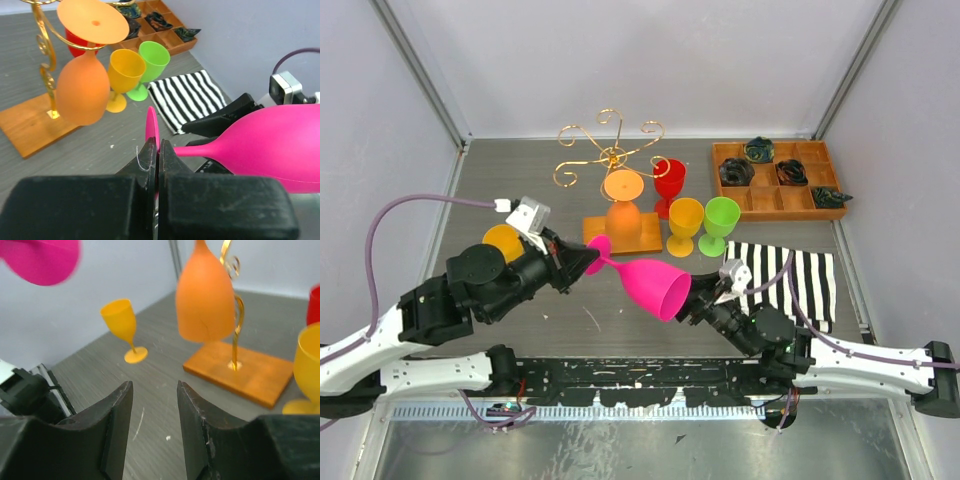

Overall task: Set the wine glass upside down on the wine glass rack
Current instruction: Turn the wine glass upside down at the wine rack.

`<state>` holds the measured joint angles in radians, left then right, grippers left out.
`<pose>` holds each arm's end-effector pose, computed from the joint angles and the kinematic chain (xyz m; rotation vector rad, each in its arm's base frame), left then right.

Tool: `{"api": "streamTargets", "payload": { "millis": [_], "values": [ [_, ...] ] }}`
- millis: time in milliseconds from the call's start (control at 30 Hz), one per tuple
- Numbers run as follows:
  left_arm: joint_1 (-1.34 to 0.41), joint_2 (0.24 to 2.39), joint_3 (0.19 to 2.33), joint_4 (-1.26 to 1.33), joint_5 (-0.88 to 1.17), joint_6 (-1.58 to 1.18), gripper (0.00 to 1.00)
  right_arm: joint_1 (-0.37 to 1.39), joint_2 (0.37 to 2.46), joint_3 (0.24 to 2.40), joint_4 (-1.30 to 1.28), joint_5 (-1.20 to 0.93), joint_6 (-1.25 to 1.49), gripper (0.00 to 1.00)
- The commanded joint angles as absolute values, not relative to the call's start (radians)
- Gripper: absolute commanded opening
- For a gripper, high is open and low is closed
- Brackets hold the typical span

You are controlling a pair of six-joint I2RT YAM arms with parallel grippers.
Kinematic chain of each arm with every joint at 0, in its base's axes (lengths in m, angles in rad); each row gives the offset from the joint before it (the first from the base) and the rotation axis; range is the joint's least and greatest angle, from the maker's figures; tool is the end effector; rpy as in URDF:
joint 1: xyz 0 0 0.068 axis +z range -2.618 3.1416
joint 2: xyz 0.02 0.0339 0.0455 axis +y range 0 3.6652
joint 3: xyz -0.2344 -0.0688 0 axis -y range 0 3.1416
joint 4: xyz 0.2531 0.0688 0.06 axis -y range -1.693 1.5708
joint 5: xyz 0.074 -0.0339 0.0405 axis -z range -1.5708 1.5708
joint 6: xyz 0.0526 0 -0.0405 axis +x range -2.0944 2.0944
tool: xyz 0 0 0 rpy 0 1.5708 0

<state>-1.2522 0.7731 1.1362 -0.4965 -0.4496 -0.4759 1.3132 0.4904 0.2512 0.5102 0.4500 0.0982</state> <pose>0.0805 -0.1712 0.4070 0.3366 1.7432 -0.8996 0.0706 0.1782 0.2547 -0.4288 1.3158 0.8999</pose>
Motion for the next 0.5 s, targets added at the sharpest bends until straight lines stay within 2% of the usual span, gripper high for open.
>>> {"api": "streamTargets", "payload": {
  "millis": [0,133,467],
  "values": [
    [-1.255,0.758,1.205,-0.605,-0.494,-0.348,0.00,1.313,0.492,0.406,0.091,0.666,0.420,0.46],
    [-1.255,0.805,1.251,-0.738,-0.552,-0.266,0.00,1.314,0.550,0.540,-0.295,0.694,0.684,0.46],
    [-1.256,0.910,1.283,-0.821,-0.574,-0.133,0.00,1.313,0.641,0.614,-0.600,0.466,1.041,0.60]
  ]
}}
